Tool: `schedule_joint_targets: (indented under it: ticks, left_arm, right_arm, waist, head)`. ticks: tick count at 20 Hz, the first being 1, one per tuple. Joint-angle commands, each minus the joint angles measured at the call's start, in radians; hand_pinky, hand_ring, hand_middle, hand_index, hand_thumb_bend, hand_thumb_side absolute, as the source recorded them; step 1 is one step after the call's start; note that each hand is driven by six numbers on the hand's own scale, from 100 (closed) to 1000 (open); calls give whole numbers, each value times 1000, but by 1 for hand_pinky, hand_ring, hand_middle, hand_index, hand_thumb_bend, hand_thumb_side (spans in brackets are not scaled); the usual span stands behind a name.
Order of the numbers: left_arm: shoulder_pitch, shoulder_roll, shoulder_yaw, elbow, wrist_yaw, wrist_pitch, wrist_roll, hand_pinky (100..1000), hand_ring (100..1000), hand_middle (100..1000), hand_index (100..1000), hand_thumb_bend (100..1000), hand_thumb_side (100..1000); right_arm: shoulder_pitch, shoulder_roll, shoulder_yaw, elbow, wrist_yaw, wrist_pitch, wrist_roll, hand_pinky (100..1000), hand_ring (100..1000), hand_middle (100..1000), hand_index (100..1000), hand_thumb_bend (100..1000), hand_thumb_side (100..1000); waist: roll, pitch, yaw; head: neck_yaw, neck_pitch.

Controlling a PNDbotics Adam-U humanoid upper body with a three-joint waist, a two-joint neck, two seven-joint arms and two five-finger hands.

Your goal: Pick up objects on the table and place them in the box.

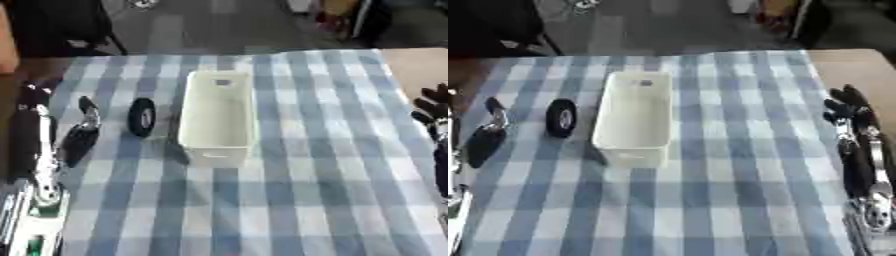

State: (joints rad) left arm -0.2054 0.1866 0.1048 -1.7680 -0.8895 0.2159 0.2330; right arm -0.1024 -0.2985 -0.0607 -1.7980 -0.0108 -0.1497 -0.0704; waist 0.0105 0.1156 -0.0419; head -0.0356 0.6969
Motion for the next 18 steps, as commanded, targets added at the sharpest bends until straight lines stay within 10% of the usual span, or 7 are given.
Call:
schedule_joint_targets:
  ticks: [1, 5, 18]
  left_arm:
    - [-11, 2, -2, -27, -17, -36, -11, 803, 930, 1000, 920, 866, 784]
    - [-10, 1, -1, -31, -30, -94, -38, 832, 935, 1000, 930, 1000, 927]
    - [-7, 0, 2, -17, -60, -92, -82, 845, 944, 1000, 935, 1000, 810]
  right_arm:
    - [-10, -7, -6, -10, 0, -1, 1, 871, 880, 870, 968, 100, 715]
    - [-10, -7, -6, -10, 0, -1, 1, 871, 880, 870, 968, 100, 715]
    - [-10, -7, -6, -10, 0, -1, 0, 871, 880, 870, 968, 100, 714]
  waist:
    - [0, -9, 0]
    - [0, -9, 1]
    - [0, -8, 2]
  head:
    - [-9, -12]
    - [-10, -13]
    - [-11, -13]
